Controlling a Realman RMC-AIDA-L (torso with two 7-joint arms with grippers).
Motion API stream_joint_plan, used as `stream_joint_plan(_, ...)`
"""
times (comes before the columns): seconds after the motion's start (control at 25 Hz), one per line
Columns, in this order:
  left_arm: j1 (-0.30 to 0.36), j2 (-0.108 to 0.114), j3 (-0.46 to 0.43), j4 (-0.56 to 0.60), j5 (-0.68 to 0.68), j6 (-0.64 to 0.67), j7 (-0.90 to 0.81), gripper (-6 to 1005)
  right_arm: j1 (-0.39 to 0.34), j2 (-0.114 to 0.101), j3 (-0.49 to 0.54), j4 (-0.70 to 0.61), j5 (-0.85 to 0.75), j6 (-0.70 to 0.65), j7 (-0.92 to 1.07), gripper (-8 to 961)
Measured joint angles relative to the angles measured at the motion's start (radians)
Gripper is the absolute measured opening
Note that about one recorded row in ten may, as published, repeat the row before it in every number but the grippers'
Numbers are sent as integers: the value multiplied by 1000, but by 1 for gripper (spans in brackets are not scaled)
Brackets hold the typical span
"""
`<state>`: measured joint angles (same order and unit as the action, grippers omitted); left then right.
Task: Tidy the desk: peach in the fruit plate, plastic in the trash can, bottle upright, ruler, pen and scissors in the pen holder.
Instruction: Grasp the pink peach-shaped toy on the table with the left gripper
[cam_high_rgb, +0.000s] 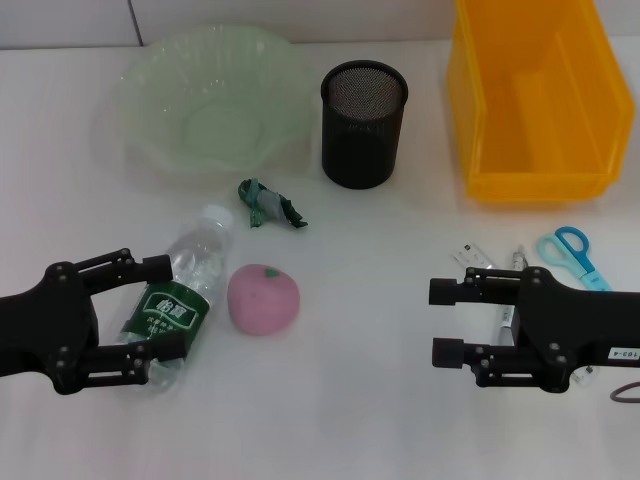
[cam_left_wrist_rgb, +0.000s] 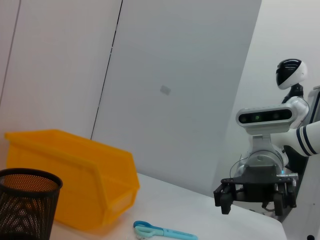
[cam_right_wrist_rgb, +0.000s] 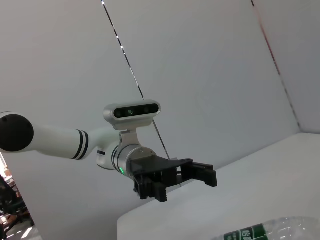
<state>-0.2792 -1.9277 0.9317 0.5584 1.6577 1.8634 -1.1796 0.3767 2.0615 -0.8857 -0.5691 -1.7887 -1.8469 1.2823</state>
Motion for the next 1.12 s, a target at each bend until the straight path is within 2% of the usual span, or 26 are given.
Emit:
stream_joint_plan(0.56, 0, -8, 1, 0, 2, -2, 0, 864, 3, 2, -1, 0, 0, 0, 0, 700)
stream_joint_plan(0.76, 0, -8, -3, 44, 2, -11, -68, 863, -4, 1, 4, 0, 0, 1, 0, 699)
stream_joint_plan(0.84, -5, -10, -2, 164, 8, -31, -213, 863, -11, -2, 8, 0, 0, 2, 0, 699)
stream_joint_plan(0.88, -5, -10, -2, 164, 8, -31, -213, 863, -16, -4, 10, 0, 0, 2, 0, 699)
stream_joint_plan(0.92, -41, -16, -5, 302, 63, -42, -386, 863, -20, -5, 12, 0, 0, 3, 0, 699)
stream_joint_plan(1.0, -66, -22, -6, 350, 97, -42, -439, 863, -33, -10, 24, 0, -1, 8, 0, 699)
stream_joint_plan(1.08, -116, -42, -3, 434, 187, -43, -529, 863, -45, -13, 56, -1, -16, 15, 0, 699)
stream_joint_plan(1.12, -143, -59, 0, 470, 244, -44, -571, 863, -50, -14, 80, -1, -31, 18, 0, 699)
